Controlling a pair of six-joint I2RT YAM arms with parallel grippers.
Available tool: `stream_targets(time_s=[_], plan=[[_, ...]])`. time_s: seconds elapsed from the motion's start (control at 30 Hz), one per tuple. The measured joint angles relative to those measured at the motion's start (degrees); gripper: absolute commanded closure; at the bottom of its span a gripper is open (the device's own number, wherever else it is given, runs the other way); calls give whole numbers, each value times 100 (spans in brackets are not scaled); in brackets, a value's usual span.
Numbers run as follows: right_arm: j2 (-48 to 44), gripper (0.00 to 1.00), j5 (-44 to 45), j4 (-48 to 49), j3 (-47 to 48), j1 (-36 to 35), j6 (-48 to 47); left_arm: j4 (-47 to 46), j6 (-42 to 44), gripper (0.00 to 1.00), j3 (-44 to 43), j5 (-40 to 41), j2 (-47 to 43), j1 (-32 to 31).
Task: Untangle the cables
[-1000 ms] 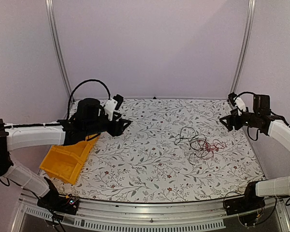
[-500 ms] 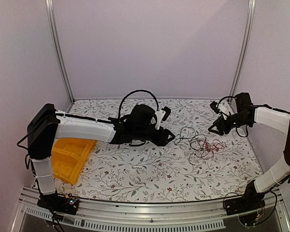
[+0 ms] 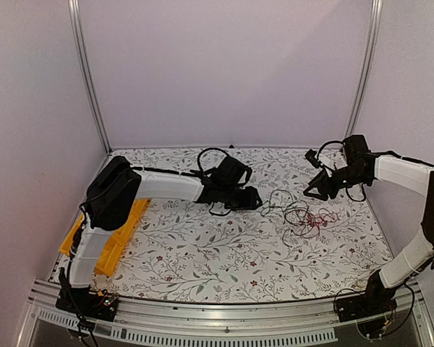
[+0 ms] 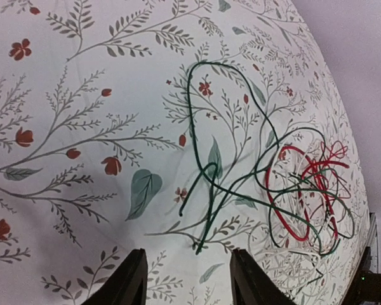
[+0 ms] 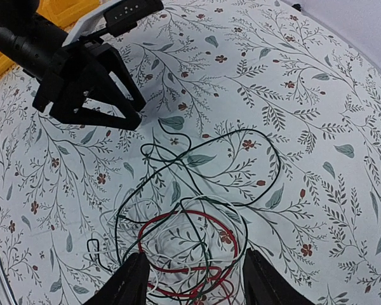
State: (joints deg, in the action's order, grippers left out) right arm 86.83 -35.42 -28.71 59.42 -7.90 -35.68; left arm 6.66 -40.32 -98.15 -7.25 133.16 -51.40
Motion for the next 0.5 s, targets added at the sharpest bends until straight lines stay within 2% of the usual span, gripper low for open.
stream_targets(time_s=[0.23, 0.5], plan=[[-72, 46, -101, -7, -59, 0, 17, 120, -496, 68, -487, -243, 385, 157], [-105, 46, -127, -2, -59, 0, 35, 92, -789, 74, -901, -603, 782, 186]])
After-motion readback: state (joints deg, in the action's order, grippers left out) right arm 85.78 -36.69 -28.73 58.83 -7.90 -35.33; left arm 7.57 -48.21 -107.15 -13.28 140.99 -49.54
